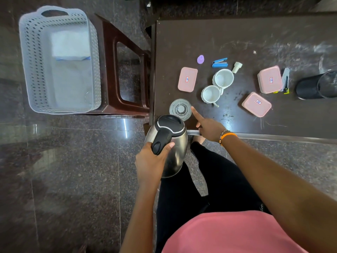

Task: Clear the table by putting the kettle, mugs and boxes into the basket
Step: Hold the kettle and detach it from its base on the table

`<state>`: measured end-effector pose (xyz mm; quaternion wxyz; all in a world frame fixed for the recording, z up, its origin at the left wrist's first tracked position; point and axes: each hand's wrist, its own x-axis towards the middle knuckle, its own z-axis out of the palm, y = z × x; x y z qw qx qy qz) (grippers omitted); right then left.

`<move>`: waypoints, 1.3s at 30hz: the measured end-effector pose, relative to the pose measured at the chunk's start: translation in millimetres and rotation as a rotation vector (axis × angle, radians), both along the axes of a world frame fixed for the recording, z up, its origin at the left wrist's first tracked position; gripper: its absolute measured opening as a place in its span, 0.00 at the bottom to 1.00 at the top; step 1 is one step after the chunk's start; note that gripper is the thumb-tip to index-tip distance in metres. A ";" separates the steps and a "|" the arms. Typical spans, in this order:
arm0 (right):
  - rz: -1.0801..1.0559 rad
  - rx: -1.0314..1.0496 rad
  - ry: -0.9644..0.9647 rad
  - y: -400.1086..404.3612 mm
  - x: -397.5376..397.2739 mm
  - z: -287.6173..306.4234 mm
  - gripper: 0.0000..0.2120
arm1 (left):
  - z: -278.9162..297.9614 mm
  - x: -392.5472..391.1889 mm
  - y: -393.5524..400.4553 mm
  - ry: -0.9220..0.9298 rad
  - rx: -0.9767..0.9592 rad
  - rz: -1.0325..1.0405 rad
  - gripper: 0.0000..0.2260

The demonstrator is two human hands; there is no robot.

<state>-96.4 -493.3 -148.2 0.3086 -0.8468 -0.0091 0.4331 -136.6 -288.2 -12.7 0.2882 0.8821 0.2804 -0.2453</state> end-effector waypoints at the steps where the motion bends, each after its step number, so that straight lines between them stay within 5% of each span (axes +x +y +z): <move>1: 0.000 0.001 0.005 -0.4 0.4 -0.4 0.43 | -0.3 1.4 0.5 -0.001 -0.001 -0.004 0.21; 39: 0.010 -0.013 0.051 7.3 1.0 3.8 0.43 | 6.2 19.1 0.0 0.148 0.050 -0.185 0.24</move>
